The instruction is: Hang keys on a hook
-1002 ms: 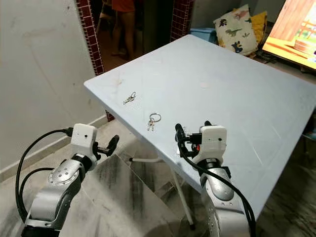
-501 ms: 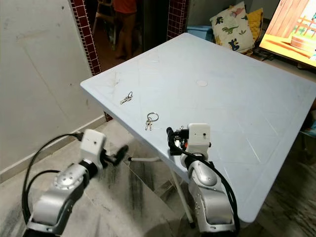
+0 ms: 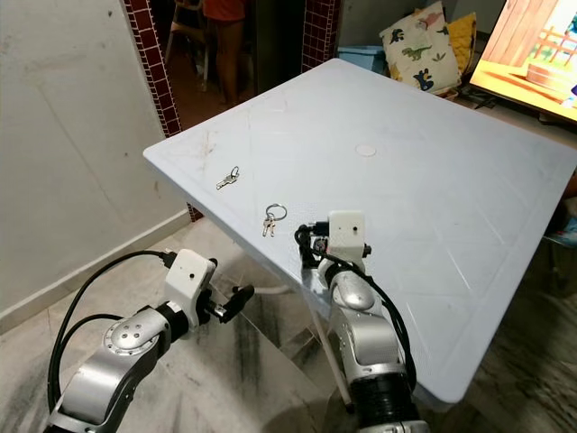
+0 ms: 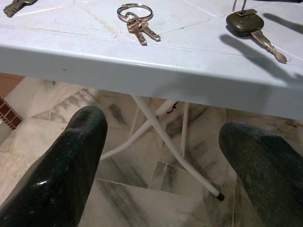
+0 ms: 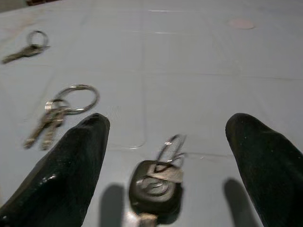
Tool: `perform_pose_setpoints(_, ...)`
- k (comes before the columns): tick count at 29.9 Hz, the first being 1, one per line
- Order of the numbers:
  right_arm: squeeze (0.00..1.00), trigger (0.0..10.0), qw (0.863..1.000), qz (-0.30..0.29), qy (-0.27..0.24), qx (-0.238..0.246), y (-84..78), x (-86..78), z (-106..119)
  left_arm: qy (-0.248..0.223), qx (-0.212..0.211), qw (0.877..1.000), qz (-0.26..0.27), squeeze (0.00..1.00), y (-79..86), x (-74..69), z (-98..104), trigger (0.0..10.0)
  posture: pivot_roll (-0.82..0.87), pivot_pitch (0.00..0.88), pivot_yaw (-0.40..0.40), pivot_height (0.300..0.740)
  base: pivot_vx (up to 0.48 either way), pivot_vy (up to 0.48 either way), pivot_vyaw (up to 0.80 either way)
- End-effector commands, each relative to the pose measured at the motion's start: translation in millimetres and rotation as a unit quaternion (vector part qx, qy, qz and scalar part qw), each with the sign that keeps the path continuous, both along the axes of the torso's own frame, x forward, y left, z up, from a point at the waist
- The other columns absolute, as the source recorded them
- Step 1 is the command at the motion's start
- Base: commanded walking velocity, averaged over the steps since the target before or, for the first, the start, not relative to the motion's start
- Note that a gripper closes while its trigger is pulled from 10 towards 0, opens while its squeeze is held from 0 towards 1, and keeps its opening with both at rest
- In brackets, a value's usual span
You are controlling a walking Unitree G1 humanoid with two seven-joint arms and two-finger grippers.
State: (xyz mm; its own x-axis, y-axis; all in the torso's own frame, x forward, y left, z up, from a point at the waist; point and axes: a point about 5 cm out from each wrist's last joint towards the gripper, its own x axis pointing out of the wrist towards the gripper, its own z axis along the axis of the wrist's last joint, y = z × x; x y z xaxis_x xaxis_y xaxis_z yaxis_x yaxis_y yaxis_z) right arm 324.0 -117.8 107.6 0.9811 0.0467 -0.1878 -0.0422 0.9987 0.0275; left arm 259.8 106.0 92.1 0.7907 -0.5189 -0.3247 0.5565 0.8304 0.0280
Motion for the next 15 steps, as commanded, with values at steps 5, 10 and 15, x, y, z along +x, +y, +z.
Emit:
perform_pose_setpoints(5, 0.0, 10.0, 0.999, -0.04, 0.025, 0.003, -11.7, 9.7, -10.5, -0.026, 0.006, 0.999, -0.02, 0.0, -2.7, 7.2, 10.6, 10.0, 0.09, 0.067, -0.064, 0.74, 0.0, 0.0, 0.0)
perform_pose_setpoints(10, 0.0, 10.0, 0.998, -0.042, 0.036, 0.016, -12.2, 10.0, -16.3, -0.028, 0.006, 0.999, -0.02, 0.0, -3.3, 8.6, 11.4, 10.0, 0.08, 0.068, -0.064, 0.74, 0.0, 0.0, 0.0)
perform_pose_setpoints(15, 0.0, 2.6, 0.998, -0.042, 0.04, 0.031, -10.4, 11.6, -20.1, -0.03, 0.006, 0.999, -0.022, 0.0, -4.2, 9.1, 12.2, 10.0, 0.08, 0.07, -0.062, 0.74, 0.0, 0.0, 0.0)
